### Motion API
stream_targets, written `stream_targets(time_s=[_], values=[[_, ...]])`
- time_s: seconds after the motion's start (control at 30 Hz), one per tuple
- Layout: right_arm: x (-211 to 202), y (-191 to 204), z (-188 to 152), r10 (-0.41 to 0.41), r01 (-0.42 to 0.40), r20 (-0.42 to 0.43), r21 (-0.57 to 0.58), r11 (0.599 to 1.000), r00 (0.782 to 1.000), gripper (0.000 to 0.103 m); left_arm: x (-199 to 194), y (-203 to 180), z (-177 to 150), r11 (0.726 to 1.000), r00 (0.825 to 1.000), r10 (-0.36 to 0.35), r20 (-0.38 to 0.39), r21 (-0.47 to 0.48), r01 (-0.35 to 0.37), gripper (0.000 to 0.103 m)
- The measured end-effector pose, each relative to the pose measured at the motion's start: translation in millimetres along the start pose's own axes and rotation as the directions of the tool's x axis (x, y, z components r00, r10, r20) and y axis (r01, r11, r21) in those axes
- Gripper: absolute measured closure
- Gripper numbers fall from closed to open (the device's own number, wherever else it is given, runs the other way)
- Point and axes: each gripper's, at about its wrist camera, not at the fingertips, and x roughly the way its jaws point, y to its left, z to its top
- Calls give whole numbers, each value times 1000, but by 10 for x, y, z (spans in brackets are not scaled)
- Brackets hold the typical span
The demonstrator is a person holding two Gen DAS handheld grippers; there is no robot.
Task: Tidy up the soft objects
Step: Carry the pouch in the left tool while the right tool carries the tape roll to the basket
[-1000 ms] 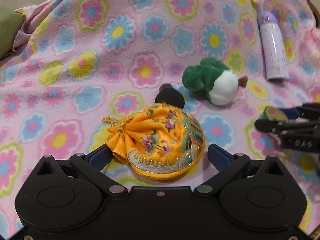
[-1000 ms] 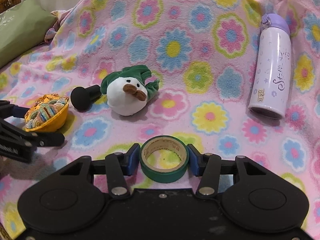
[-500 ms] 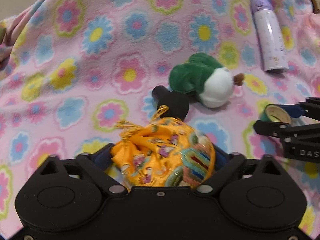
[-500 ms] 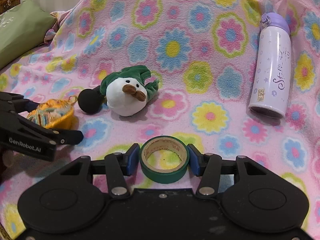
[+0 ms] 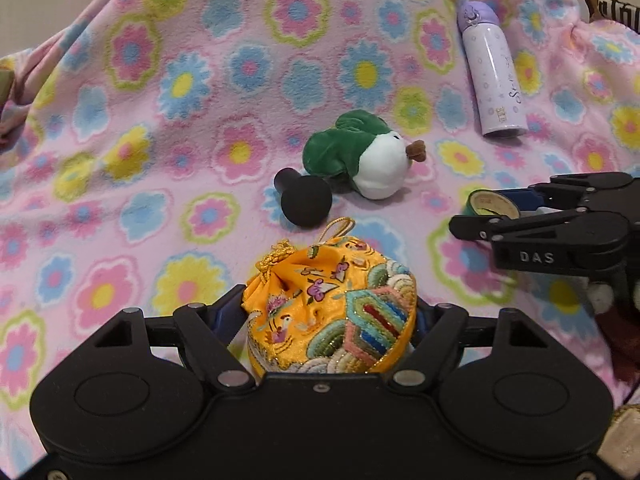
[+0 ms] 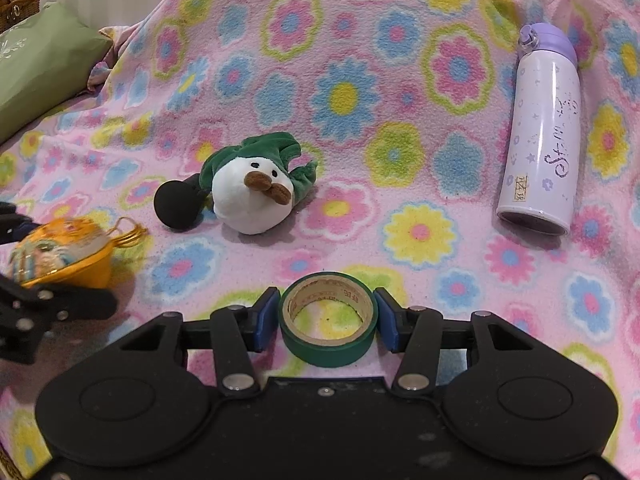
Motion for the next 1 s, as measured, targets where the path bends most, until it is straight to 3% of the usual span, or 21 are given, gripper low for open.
stream_targets(time_s=[0.23, 0.37, 0.57, 0.73, 1.0], values=[[-13, 13, 4, -11, 11, 2, -8, 1000, 1000, 55, -252, -44, -27, 997, 1000, 29, -1, -68, -29, 30], [-44, 69, -12, -42, 42, 1, -35, 999, 999, 56, -424, -129, -109, 993, 996, 85, -6, -82, -85, 30], [-176, 132, -37, -76, 74, -36, -56, 996, 996, 56, -749, -216, -253, 988, 996, 88, 2, -130, -87, 30], [-528, 126, -2, -45, 45, -68, -4, 999, 997, 56, -1022, -309, -332, 985, 994, 104, 28, -144, -99, 30], [-1502, 304, 50, 13, -15, 23, 94, 995, 1000, 56, -1422, -429, -475, 976, 992, 119, 33, -186, -111, 30]])
